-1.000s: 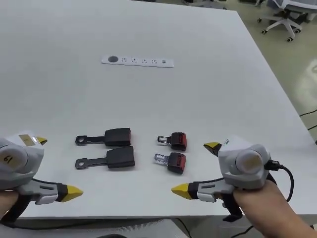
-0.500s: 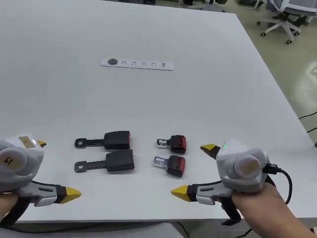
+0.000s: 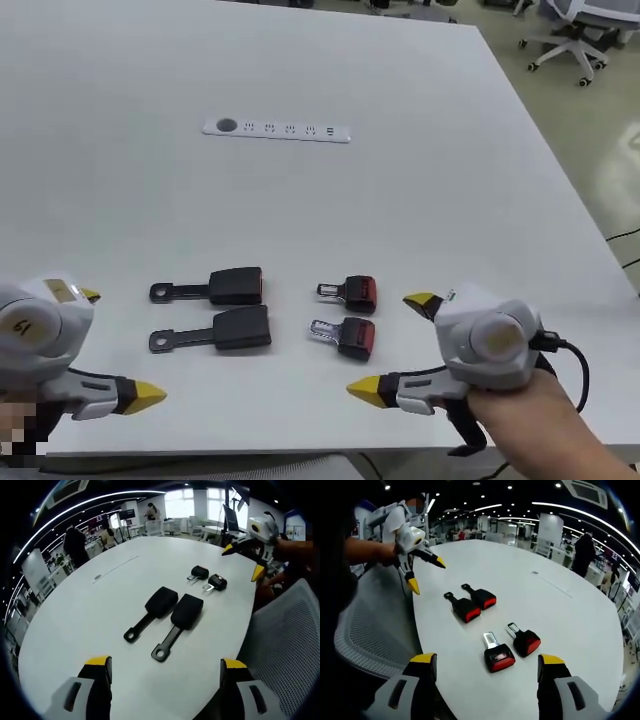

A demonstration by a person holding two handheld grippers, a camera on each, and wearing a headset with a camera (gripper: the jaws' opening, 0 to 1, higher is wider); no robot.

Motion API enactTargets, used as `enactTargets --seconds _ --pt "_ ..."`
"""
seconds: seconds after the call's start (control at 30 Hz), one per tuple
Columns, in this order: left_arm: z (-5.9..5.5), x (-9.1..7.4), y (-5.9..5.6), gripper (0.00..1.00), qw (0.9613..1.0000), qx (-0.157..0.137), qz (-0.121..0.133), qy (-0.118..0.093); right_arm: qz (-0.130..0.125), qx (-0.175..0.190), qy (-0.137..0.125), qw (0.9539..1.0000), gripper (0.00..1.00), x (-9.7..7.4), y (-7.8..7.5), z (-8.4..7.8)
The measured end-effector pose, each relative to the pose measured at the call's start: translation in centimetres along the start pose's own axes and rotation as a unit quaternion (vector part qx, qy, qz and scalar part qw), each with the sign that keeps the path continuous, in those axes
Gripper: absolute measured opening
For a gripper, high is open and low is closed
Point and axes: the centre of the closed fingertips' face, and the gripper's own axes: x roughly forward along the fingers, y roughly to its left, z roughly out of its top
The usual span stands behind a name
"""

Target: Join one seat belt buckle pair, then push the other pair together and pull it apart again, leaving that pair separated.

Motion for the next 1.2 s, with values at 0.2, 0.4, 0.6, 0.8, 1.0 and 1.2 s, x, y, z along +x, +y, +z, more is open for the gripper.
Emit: enactTargets --seconds 0.2,0.4,0.6,0.8,1.0,1.2 --pt "0.4 0.5 -0.2 0.87 0.9998 0.017 -0.008 0.001 0.007 0.003 -0.002 1.0000 0.74 0.2 -0.2 -0.2" --pt "0.9 1.1 -0.4 0.83 0.9992 0.035 -0.020 -0.002 0.016 0.001 -0.002 0.9999 0.69 0.8 -0.2 -0.2" --pt "2.0 1.9 -1.0 0.80 0.9983 0.045 -0.035 -0.012 0.023 -0.008 0.001 0.9997 0.64 1.3 -0.2 0.0" --pt "2.6 3.1 -1.6 0.76 0.9973 0.044 -0.055 -0.019 0.038 -0.010 0.000 0.9992 0.57 1.5 0.2 0.4" --pt "3.0 3.7 -1.9 0.71 0.9958 0.062 -0.067 -0.007 0.044 -0.024 0.010 0.9987 0.54 1.8 0.4 0.0" --pt "3.2 4.3 -2.3 0.60 0.9932 0.082 -0.083 0.002 0.042 -0.019 0.019 0.9988 0.55 2.4 0.0 -0.6"
